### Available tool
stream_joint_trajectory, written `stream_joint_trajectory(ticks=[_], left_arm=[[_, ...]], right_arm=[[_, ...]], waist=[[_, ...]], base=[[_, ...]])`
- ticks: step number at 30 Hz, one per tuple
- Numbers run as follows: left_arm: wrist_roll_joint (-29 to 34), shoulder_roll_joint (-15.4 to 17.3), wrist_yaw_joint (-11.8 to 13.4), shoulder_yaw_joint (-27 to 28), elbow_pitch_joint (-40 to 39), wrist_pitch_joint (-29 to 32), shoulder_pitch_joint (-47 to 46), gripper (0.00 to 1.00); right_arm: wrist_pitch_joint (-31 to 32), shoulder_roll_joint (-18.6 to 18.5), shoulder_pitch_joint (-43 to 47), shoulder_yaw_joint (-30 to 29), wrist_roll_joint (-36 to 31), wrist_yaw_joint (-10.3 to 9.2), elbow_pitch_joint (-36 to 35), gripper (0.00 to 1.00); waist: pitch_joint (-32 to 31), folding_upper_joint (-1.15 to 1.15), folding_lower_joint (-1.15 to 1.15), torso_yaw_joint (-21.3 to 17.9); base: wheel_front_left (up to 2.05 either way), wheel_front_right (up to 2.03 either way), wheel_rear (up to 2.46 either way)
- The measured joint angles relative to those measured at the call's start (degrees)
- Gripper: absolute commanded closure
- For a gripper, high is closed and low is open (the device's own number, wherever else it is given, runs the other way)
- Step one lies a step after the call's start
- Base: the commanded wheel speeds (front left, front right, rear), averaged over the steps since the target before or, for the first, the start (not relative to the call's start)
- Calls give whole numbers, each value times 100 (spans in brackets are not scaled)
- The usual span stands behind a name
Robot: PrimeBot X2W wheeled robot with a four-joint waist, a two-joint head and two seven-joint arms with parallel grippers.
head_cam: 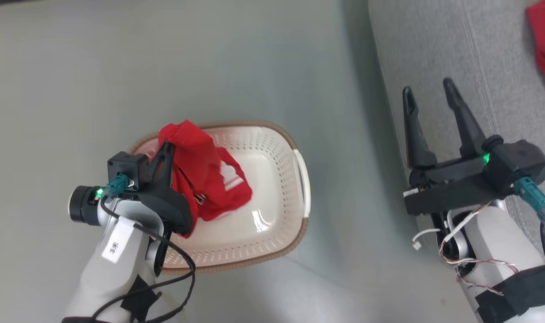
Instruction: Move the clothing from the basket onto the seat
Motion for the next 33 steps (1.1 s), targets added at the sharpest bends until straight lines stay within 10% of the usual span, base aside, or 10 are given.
stream_joint_trajectory(ticks=[33], left_arm=[[-118, -79, -137, 93, -2850, -3, 1178, 100]], right_arm=[[282, 18, 1281, 341, 211, 92, 298, 0]], waist=[[-2027, 0, 0, 484]], base=[[0, 0, 0]])
